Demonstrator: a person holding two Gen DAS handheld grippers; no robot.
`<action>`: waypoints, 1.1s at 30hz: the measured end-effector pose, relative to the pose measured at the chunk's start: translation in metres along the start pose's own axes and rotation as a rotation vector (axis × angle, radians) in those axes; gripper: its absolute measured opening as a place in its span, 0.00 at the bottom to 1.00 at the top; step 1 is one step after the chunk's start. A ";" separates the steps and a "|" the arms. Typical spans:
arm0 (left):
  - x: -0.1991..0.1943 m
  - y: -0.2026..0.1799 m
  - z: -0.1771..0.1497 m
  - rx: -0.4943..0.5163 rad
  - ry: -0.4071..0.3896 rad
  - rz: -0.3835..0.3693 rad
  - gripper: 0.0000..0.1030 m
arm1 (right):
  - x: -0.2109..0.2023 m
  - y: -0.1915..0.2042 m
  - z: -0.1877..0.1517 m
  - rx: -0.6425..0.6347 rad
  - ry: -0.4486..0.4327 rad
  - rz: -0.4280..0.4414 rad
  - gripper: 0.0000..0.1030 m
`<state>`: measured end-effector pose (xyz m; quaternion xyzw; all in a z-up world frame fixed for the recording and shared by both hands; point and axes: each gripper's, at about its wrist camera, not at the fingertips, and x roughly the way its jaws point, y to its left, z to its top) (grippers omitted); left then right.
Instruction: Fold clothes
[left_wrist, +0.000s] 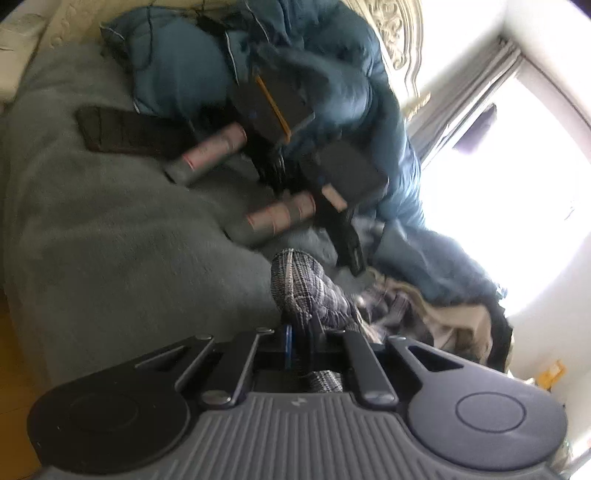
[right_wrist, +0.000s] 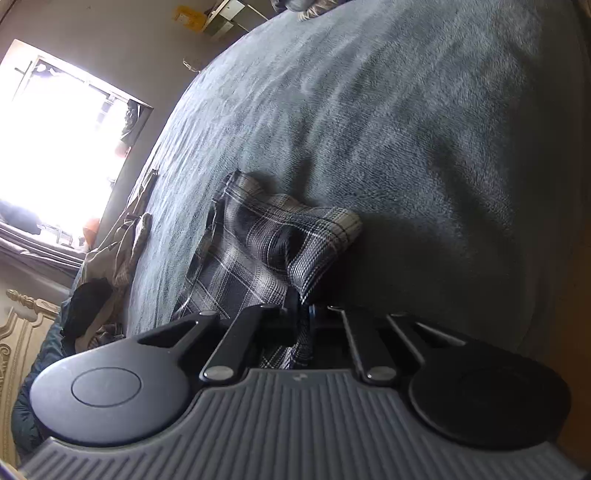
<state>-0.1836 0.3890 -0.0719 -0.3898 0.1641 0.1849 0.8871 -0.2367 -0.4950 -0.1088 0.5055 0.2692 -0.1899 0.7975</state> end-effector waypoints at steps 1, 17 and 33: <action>0.001 0.003 0.000 0.007 0.005 0.010 0.08 | -0.001 0.001 -0.001 -0.003 -0.003 -0.004 0.03; -0.013 0.019 -0.016 0.084 0.031 0.081 0.22 | -0.020 -0.035 -0.006 0.056 -0.006 0.055 0.08; -0.095 -0.139 -0.104 0.387 0.141 -0.290 0.34 | -0.034 -0.086 0.029 0.155 -0.011 0.214 0.27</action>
